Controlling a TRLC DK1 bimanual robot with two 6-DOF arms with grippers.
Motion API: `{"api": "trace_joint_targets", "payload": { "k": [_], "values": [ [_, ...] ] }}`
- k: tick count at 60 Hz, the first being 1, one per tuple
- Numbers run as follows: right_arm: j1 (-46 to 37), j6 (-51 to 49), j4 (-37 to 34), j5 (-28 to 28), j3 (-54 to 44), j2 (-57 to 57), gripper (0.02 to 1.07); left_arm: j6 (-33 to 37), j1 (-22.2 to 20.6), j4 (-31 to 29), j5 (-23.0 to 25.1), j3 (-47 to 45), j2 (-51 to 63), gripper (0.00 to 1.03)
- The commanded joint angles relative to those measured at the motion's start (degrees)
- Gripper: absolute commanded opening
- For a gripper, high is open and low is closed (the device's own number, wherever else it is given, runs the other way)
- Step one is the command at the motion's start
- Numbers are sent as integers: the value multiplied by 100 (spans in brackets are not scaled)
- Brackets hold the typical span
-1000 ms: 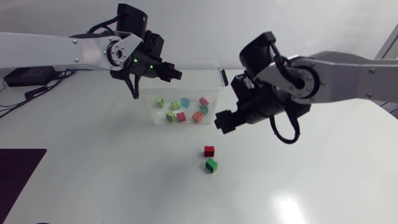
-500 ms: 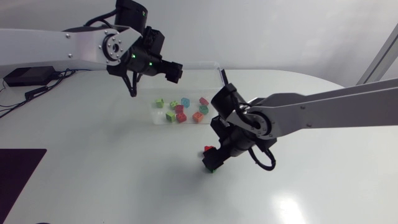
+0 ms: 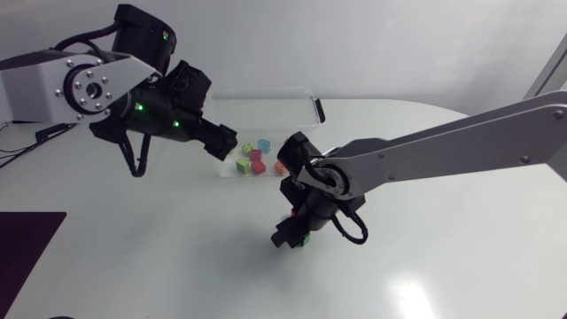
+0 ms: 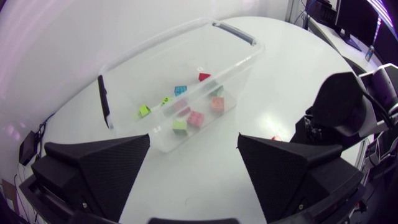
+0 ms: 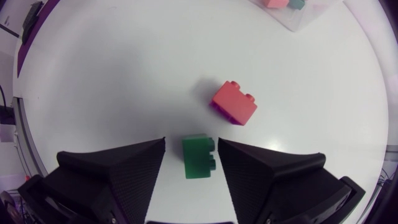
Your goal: Place the duplo bricks in the container
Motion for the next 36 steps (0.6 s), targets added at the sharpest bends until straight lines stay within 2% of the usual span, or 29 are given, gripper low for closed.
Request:
{"api": "trace_joint_targets", "payload": {
  "k": [1, 4, 14, 25, 36],
  "values": [
    [62, -26, -154, -36, 100, 213, 38, 159, -57, -55, 37, -296, -255, 99],
    [62, -8, -198, -36, 83, 213, 30, 203, -92, -91, 37, -384, -291, 99],
    [9, 0, -409, -18, -119, -217, 27, 344, -374, -64, 46, -682, -317, 99],
    [-536, -96, -883, -9, -40, -1096, 27, 660, -857, 305, 46, -946, 43, 99],
    [-1037, -149, -1420, -36, 531, -1799, 27, 933, -1235, 683, 46, -893, 632, 99]
  ]
}}
